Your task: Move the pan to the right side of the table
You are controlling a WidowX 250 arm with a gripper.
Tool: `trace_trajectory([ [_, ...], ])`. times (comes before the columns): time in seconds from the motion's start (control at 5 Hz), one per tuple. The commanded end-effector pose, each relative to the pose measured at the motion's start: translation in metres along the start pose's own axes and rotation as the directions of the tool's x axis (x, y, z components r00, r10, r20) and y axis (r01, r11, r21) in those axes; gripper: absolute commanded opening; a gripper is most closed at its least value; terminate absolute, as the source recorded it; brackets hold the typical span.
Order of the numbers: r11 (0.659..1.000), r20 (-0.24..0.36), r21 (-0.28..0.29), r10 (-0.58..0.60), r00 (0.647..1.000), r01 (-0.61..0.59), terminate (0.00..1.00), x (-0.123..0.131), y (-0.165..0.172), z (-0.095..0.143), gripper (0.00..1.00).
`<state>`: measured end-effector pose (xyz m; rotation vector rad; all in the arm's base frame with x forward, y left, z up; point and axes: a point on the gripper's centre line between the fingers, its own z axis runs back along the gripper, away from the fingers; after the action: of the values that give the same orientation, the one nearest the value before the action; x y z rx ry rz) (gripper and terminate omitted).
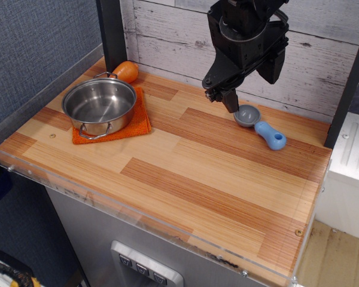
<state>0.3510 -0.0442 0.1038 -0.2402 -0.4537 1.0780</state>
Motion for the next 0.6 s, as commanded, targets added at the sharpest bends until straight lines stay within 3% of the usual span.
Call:
trace_trajectory([
  [0.0,1.000,0.000,0.000,0.000,1.000,0.000,0.00,0.000,0.000,0.000,1.00],
  [0.2,0.993,0.084,0.075,-0.099,0.992,0.093,0.00,0.029,0.015,0.006,1.00],
  [0.4,0.983,0.136,0.115,-0.158,0.978,0.143,0.00,0.056,0.021,0.015,1.00],
])
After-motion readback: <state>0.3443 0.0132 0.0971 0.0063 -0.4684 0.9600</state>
